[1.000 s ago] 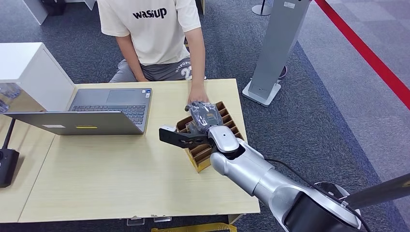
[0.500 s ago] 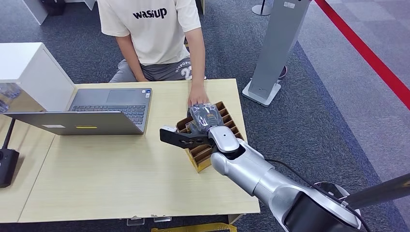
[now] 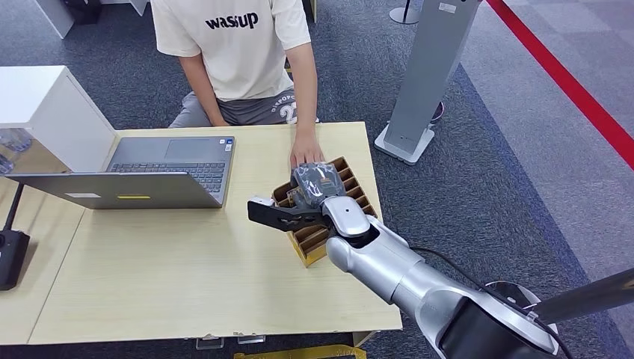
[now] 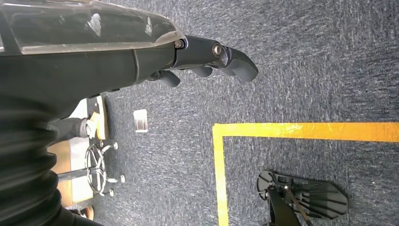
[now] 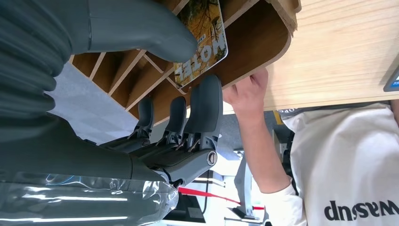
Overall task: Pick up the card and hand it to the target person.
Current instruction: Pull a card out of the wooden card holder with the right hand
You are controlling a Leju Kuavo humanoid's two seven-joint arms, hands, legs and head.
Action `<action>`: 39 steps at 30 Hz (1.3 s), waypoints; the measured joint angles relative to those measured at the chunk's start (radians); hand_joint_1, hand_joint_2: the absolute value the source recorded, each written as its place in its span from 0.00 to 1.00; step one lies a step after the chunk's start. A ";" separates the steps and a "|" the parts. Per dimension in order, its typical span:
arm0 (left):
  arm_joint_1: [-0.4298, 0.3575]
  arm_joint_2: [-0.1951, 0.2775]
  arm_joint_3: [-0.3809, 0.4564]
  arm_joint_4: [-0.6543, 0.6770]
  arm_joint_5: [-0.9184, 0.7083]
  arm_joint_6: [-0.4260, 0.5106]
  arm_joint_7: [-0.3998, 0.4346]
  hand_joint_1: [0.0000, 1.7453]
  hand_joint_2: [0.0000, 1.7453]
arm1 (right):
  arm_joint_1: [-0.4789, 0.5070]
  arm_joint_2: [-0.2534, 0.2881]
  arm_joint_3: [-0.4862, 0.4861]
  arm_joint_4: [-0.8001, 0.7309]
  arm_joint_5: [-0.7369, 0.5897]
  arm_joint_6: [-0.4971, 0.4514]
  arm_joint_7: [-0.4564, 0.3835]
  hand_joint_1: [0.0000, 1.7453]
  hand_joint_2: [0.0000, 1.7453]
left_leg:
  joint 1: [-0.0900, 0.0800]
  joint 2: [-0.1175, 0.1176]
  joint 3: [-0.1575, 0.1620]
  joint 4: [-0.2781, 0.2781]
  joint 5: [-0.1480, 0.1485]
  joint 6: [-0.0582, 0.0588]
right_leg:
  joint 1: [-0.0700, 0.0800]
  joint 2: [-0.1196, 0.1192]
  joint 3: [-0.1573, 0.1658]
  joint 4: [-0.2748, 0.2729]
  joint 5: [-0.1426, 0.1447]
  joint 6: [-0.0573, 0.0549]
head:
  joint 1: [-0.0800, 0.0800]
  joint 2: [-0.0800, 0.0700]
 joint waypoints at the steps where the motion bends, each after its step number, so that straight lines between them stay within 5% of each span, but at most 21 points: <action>1: 0.000 0.000 0.000 0.000 0.000 0.000 0.000 0.00 1.00 | 0.000 0.000 0.000 0.000 0.000 0.000 0.000 0.55 1.00 | 0.000 0.000 0.000 0.000 0.000 0.000 | 0.000 0.000 0.000 0.000 0.000 0.000 | 0.000 0.000; 11: 0.001 0.000 0.000 0.000 0.000 0.002 0.000 0.00 1.00 | 0.002 0.002 0.001 0.000 -0.003 0.009 -0.005 0.54 1.00 | 0.000 0.000 0.000 0.000 0.000 0.000 | 0.000 0.000 0.000 0.000 0.000 0.000 | 0.000 0.000; 22: 0.001 0.000 0.000 0.000 0.000 0.003 -0.002 0.00 1.00 | 0.002 0.003 0.001 0.000 -0.005 0.010 -0.007 0.75 1.00 | 0.000 0.000 0.000 0.000 0.000 0.000 | 0.000 0.000 0.000 0.000 0.000 0.000 | 0.000 0.000; 32: 0.003 0.000 0.000 0.000 0.000 0.003 -0.003 0.00 1.00 | 0.001 0.003 0.000 0.000 -0.015 0.011 -0.010 0.74 1.00 | 0.000 0.000 0.000 0.000 0.000 0.000 | 0.000 0.000 0.000 0.000 0.000 0.000 | 0.000 0.000; 39: 0.005 0.000 0.000 0.000 0.000 0.004 -0.003 0.00 1.00 | 0.001 0.003 0.001 0.000 -0.018 0.012 -0.010 0.84 1.00 | 0.000 0.000 0.000 0.000 0.000 0.000 | 0.000 0.000 0.000 0.000 0.000 0.000 | 0.000 0.000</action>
